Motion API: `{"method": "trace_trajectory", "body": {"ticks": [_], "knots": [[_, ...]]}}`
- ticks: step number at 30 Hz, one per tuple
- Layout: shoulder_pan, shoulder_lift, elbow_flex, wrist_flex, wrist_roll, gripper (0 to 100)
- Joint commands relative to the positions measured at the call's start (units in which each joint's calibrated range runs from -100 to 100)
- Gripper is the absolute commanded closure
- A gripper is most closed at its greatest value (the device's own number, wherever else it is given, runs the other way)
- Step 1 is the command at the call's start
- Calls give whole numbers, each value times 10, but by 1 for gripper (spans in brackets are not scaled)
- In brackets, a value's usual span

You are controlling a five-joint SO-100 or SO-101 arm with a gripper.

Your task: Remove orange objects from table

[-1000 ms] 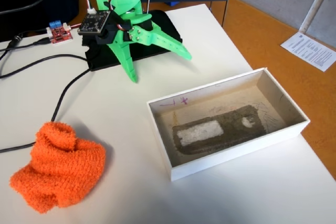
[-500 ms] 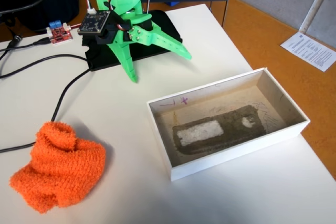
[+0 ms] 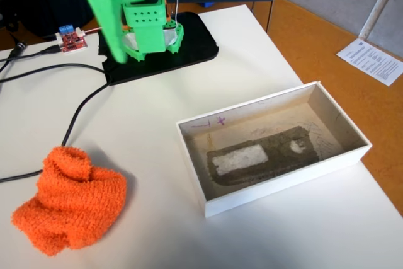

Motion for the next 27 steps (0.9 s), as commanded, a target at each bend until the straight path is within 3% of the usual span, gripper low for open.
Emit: {"method": "trace_trajectory", "body": {"ticks": [1,4,8,10,15,26,27], "knots": [[59,279,-235,-6,-15,38],[87,458,-363,25,-15,38],[112,624,-405,9,11,38],[126,710,-446,53,20,38],[144,800,-507,135,3,38],[175,910,-577,158,5,38],[176,915,-580,157,9,46]]}}
